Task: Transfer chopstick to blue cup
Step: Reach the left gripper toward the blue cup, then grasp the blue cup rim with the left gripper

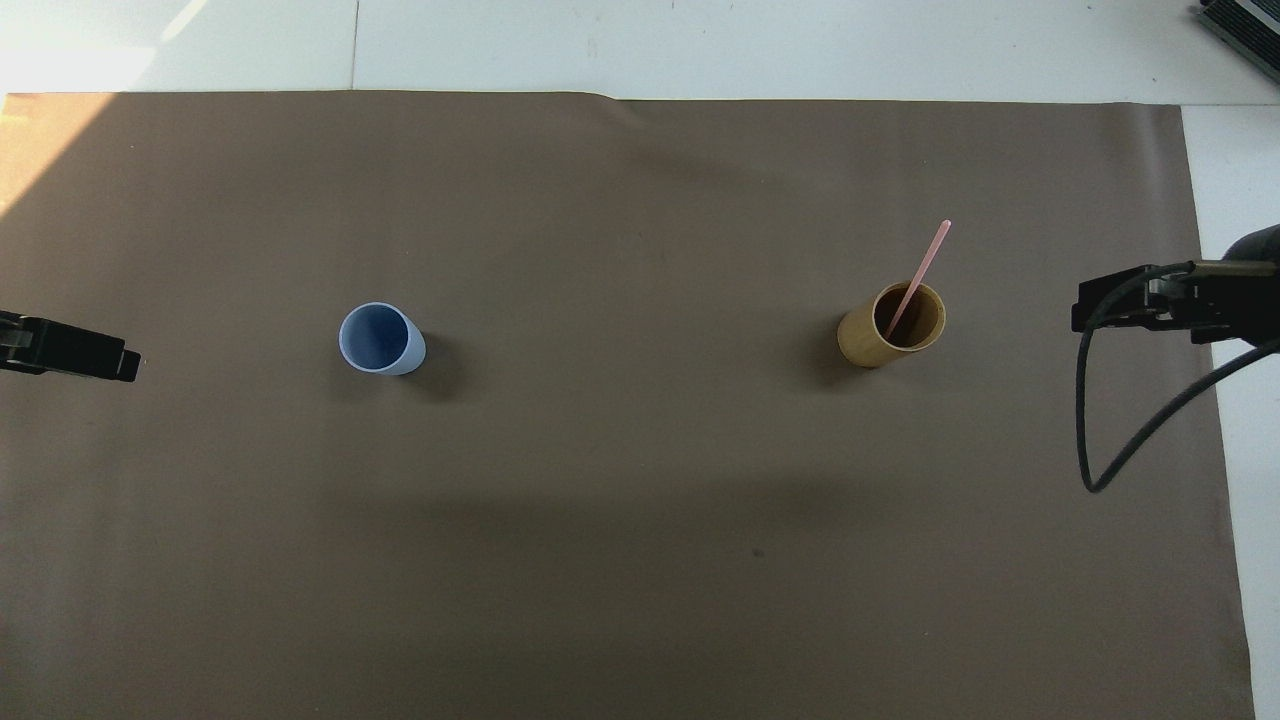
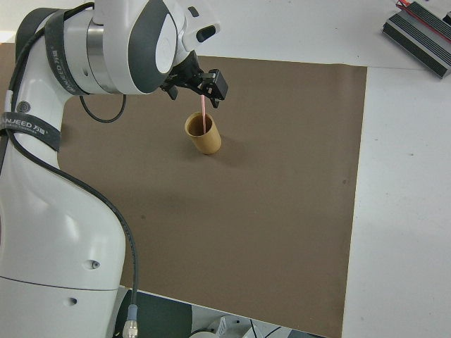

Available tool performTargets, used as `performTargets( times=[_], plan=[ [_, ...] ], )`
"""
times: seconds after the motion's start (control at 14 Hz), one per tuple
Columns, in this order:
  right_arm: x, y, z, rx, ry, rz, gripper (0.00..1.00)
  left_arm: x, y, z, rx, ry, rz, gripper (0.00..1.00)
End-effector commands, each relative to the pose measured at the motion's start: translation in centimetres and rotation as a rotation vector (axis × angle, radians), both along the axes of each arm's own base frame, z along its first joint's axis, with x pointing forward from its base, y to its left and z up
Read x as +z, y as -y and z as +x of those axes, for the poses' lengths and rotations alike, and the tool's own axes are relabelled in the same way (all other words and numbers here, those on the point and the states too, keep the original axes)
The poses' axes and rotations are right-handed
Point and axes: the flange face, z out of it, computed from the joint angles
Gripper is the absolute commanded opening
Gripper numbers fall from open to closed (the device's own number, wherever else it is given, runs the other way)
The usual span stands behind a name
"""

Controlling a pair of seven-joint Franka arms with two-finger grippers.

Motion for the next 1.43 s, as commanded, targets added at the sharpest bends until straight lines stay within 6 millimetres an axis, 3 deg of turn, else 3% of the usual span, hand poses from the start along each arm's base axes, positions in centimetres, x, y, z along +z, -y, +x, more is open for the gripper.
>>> performTargets(
  times=[0.0,0.5,0.86,1.21,1.36],
  plan=[
    [0.0,0.1,-0.6,0.024,0.006,0.017,1.00,0.0,0.2,-0.8,-0.007,0.018,0.007,1.00],
    [0.1,0.9,-0.5,0.001,0.009,0.025,1.00,-0.1,0.2,-0.7,-0.008,0.018,0.007,1.00],
    [0.1,1.1,-0.4,-0.002,0.011,0.025,1.00,-2.1,1.7,0.2,-0.004,0.019,0.006,1.00],
    [0.1,1.0,-0.3,-0.004,0.019,0.025,1.00,-11.4,3.5,2.3,0.184,0.035,0.004,1.00],
    [0.0,0.9,-0.3,-0.005,0.019,0.026,1.00,-15.3,5.3,2.7,0.237,0.033,0.002,1.00]
  ],
)
